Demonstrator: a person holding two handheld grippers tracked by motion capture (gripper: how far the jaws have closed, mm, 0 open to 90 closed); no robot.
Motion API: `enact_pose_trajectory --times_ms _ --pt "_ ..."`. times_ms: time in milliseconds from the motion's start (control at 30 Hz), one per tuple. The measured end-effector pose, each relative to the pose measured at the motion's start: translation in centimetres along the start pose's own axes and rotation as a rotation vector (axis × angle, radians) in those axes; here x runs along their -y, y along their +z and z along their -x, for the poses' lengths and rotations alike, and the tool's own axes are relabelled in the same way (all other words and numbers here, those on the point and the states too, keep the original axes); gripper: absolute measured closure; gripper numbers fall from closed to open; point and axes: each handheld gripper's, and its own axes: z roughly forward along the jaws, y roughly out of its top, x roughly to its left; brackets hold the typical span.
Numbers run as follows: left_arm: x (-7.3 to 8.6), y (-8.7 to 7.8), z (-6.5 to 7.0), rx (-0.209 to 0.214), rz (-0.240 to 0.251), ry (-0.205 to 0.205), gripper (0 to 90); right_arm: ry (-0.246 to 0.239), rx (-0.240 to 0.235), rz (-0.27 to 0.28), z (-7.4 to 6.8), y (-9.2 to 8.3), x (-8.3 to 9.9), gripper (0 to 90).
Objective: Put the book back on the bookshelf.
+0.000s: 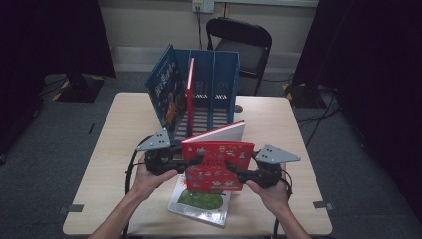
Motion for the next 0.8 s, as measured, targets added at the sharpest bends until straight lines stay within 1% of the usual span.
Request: enact_pose_trajectory --times_ms 100,200,233,267,433,500,600,633,667,700,767,800 --pt "0.0 0.0 0.1 -0.006 -0.003 0.000 58.4 0.019 0.018 0.007 0.7 -0.9 0.3 38.2" --pt "0.1 0.1 0.2 -0.011 -0.007 -0.002 58.4 0.022 0.026 0.009 0.9 -1.1 0.4 37.6" --pt "0.1 0.1 0.2 -0.007 -0.011 -0.002 58.4 0.023 0.031 0.010 1.1 -1.2 0.5 35.3" --pt "0.2 0.2 0.2 -0.006 -0.011 -0.003 58.4 0.023 0.031 0.010 1.1 -1.2 0.5 35.3" --pt "0.4 0.4 0.3 -0.007 -0.020 -0.007 59.3 0.052 0.031 -0.002 1.6 -0.8 0.8 28.1" --pt "0.4 0.4 0.3 0.004 -0.022 -0.002 59.7 0.056 0.028 -0.009 1.7 -0.5 0.9 28.0" --pt "0.4 0.5 0.5 0.007 -0.025 0.000 60.6 0.050 0.022 -0.020 1.7 -0.1 0.9 28.5" --pt "0.4 0.5 0.5 0.007 -0.025 0.001 60.8 0.051 0.017 -0.020 1.7 0.0 0.9 30.4" --pt "0.4 0.5 0.5 0.008 -0.025 0.002 61.0 0.049 0.003 -0.024 1.5 0.2 0.9 34.8" --pt "0.3 0.6 0.6 0.010 -0.026 0.003 60.9 0.041 -0.008 -0.027 1.5 0.3 0.9 34.2" --pt "0.4 0.7 0.7 0.006 -0.027 0.000 61.0 0.027 0.007 -0.034 1.1 0.6 0.9 33.5" --pt "0.4 0.7 0.7 0.007 -0.030 0.004 60.9 0.025 0.001 -0.036 1.1 0.6 0.8 34.9"
